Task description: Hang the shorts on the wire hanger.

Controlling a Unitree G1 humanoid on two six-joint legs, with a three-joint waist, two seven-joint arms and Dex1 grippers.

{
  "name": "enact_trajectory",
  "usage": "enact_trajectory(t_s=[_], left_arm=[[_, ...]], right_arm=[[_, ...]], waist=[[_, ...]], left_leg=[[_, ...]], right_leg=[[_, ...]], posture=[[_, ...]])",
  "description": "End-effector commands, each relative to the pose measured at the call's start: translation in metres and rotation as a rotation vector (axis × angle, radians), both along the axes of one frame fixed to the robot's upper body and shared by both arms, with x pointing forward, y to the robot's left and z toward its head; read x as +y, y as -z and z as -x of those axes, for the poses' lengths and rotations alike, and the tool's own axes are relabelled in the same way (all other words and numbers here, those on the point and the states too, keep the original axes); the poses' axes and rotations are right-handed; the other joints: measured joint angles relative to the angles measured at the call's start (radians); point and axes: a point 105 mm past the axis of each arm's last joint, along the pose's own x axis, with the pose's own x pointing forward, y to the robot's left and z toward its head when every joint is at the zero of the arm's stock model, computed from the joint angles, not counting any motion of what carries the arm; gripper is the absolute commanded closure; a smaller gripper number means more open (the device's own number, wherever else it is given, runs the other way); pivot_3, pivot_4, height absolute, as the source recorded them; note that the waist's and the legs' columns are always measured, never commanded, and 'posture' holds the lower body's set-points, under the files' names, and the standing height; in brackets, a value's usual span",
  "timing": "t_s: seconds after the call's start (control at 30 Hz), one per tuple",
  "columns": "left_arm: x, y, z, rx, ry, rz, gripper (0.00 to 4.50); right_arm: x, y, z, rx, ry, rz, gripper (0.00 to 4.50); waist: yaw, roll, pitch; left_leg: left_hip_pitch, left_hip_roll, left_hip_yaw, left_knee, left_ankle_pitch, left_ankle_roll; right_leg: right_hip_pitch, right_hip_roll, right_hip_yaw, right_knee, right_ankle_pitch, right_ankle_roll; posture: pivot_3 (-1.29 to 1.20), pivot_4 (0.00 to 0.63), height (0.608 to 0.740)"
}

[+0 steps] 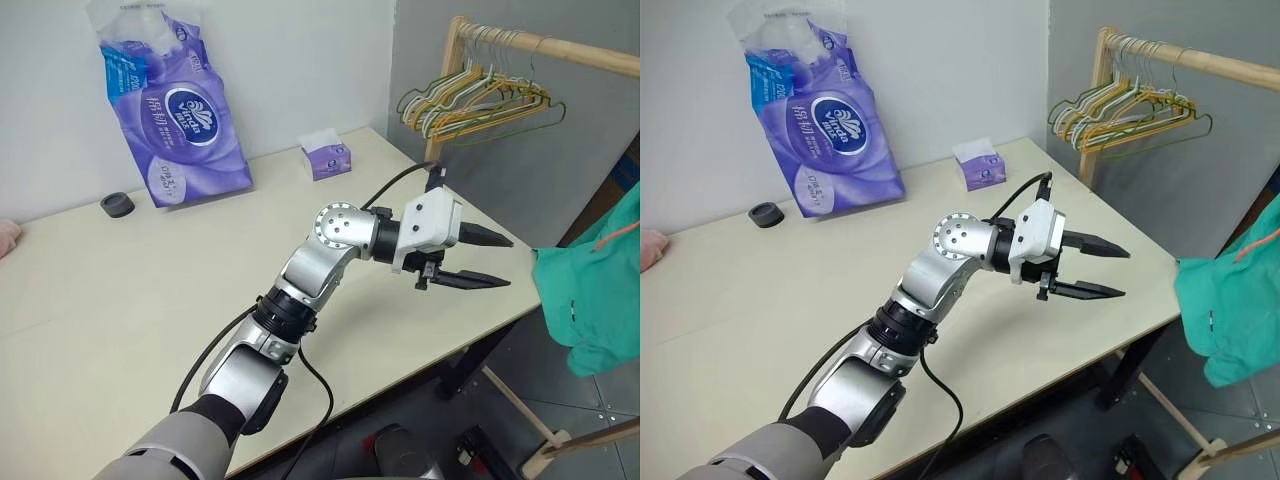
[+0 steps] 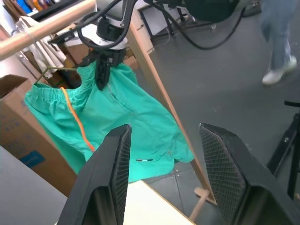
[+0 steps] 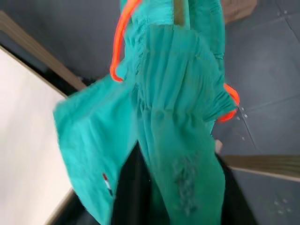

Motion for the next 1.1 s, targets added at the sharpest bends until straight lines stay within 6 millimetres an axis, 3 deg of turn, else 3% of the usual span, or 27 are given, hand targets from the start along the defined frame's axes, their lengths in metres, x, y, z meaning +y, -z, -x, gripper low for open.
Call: enact_trajectory(t_s=[0.03,0.23,0.3,0.47,0.6,0.7,0.77,0.9,0.97,1.03,1.1], left_arm=[[0.000,-0.011,-0.002,-0.038,-0.014,0.033,2.05],[0.000,-0.011,-0.006,-0.043,-0.019,0.032,2.05],[0.000,-0.011,-0.006,-0.045,-0.018,0.031,2.05],[0.001,-0.010,-0.009,-0.052,-0.027,0.028,2.05],[0.006,-0.007,-0.017,-0.029,-0.083,0.034,2.05],[0.012,-0.008,-0.021,-0.007,-0.108,0.047,2.05],[0.016,-0.007,-0.024,-0.007,-0.129,0.042,2.05],[0.024,-0.003,-0.027,-0.003,-0.156,0.032,2.05],[0.027,-0.001,-0.028,-0.003,-0.174,0.029,2.05],[0.032,-0.001,-0.032,0.004,-0.206,0.040,2.05],[0.041,0.001,-0.039,0.024,-0.261,0.046,2.05]], right_arm=[[0.000,-0.030,0.004,-0.112,0.043,0.022,2.45],[0.008,-0.041,0.010,-0.163,0.076,0.035,0.44],[0.010,-0.042,0.010,-0.175,0.068,0.060,0.07],[0.019,-0.062,0.009,-0.239,0.011,0.227,0.07],[0.040,-0.100,0.002,-0.324,-0.073,0.741,0.07],[0.062,-0.122,-0.002,-0.428,-0.135,0.988,0.07],[0.063,-0.117,-0.003,-0.449,-0.128,0.948,0.07],[0.047,-0.096,-0.003,-0.389,-0.083,0.859,0.07],[0.048,-0.097,-0.005,-0.413,-0.088,0.872,0.07],[0.065,-0.099,-0.014,-0.490,-0.152,0.854,0.07],[0.100,-0.091,-0.029,-0.562,-0.307,0.824,0.07]], waist=[[0.000,0.000,0.000],[0.000,0.000,0.000],[0.000,0.000,0.000],[0.000,0.002,-0.001],[0.000,0.003,-0.002],[-0.001,0.003,-0.002],[-0.001,0.003,-0.002],[0.007,0.002,-0.002],[0.016,0.002,-0.002],[0.023,0.002,-0.002],[0.023,0.003,-0.003]], left_leg=[[0.000,0.000,0.000,0.000,0.000,0.000],[0.000,0.000,0.000,0.000,0.000,0.000],[0.000,0.000,0.000,0.000,0.000,0.000],[0.000,-0.001,-0.001,0.000,0.000,0.000],[0.000,-0.001,-0.002,0.000,0.000,0.000],[0.001,-0.002,-0.002,0.000,0.000,0.000],[0.002,-0.002,-0.003,0.000,0.000,0.000],[0.003,-0.002,-0.004,0.001,0.000,0.000],[0.003,-0.003,-0.004,0.001,0.000,0.000],[0.004,-0.003,-0.003,0.001,0.000,0.000],[0.005,-0.003,-0.003,0.000,0.000,0.000]], right_leg=[[0.000,0.000,0.000,0.000,0.000,0.000],[0.000,0.000,0.000,0.000,0.000,0.001],[0.000,0.000,0.000,0.000,0.000,0.001],[-0.001,-0.001,0.000,0.001,0.000,0.001],[-0.001,-0.002,0.001,0.001,-0.001,0.003],[0.000,-0.003,0.002,0.001,-0.003,0.006],[0.000,-0.003,0.002,0.001,-0.003,0.007],[0.002,-0.003,0.001,0.001,-0.001,0.003],[0.002,-0.004,0.002,0.001,-0.001,0.003],[0.002,-0.004,0.003,0.002,-0.001,0.003],[0.002,-0.004,0.004,0.002,-0.001,0.003]], posture=[[-0.47,0.061,0.740],[-0.48,0.047,0.740],[-0.48,0.044,0.740],[-0.48,0.038,0.740],[-0.47,0.034,0.740],[-0.45,0.030,0.740],[-0.44,0.029,0.740],[-0.42,0.024,0.740],[-0.41,0.021,0.740],[-0.41,0.020,0.740],[-0.40,0.018,0.740]])
